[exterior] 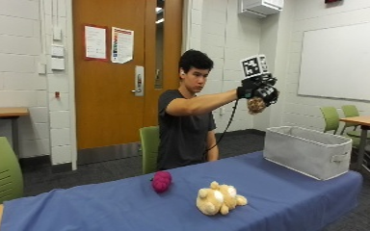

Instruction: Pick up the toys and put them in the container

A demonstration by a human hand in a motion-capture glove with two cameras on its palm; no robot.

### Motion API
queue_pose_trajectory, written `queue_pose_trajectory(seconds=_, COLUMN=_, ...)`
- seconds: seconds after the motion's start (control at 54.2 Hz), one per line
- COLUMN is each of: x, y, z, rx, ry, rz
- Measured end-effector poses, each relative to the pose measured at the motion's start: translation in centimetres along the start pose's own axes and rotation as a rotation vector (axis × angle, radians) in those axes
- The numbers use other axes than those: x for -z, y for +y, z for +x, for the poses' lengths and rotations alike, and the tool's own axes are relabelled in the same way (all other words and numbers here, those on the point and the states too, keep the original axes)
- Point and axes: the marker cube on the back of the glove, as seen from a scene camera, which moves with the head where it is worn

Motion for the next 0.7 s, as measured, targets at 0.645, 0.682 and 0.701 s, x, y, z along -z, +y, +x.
queue_pose_trajectory(seconds=0.645, x=-9.0, y=-14.8, z=-14.2, rx=0.11, ry=0.023, rz=-0.268)
queue_pose_trajectory(seconds=0.682, x=-9.2, y=-14.7, z=-13.9, rx=0.069, ry=0.012, rz=-0.287)
queue_pose_trajectory(seconds=0.701, x=-9.2, y=-14.6, z=-13.9, rx=0.068, ry=0.012, rz=-0.282)
